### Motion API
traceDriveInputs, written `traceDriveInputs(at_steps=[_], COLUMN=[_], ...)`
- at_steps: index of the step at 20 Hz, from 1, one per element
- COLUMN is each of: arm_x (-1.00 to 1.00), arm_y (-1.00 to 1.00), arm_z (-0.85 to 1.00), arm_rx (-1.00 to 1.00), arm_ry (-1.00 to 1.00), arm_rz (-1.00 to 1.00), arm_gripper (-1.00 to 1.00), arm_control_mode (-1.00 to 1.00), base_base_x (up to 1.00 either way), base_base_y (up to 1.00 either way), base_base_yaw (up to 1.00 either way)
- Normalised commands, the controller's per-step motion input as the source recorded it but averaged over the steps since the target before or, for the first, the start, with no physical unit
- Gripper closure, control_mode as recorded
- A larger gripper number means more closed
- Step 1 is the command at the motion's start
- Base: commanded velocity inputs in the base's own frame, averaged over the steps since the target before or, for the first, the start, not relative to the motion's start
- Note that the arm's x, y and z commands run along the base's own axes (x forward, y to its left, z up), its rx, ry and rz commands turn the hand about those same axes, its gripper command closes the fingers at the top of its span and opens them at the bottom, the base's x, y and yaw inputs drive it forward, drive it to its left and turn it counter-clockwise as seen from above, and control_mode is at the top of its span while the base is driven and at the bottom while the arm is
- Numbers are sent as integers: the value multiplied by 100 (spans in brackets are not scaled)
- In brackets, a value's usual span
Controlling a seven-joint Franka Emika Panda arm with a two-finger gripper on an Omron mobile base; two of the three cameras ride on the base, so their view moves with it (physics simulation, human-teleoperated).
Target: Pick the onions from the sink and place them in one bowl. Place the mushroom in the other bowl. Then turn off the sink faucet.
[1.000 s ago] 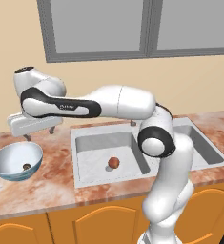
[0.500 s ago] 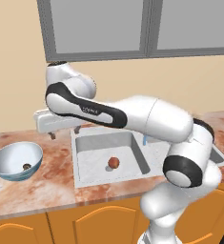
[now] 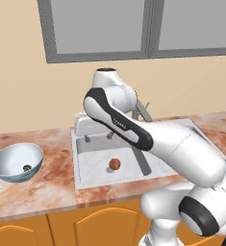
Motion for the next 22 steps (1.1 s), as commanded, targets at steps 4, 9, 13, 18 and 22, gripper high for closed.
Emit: traceDriveInputs(at_steps=[4, 9, 13, 18, 22], arm_x=[0, 6, 40, 51, 50], arm_y=[-84, -54, -29, -22, -24], arm_z=[-30, -47, -66, -58, -48], arm_rx=[2, 0, -1, -1, -1], arm_ry=[6, 13, 17, 9, 0], arm_rz=[-1, -6, -10, -10, -7], arm_gripper=[-100, -100, -100, -100, -100], arm_control_mode=[-100, -100, -100, -100, -100], base_base_x=[0, 0, 0, 0, 0], base_base_y=[0, 0, 0, 0, 0], base_base_yaw=[0, 0, 0, 0, 0])
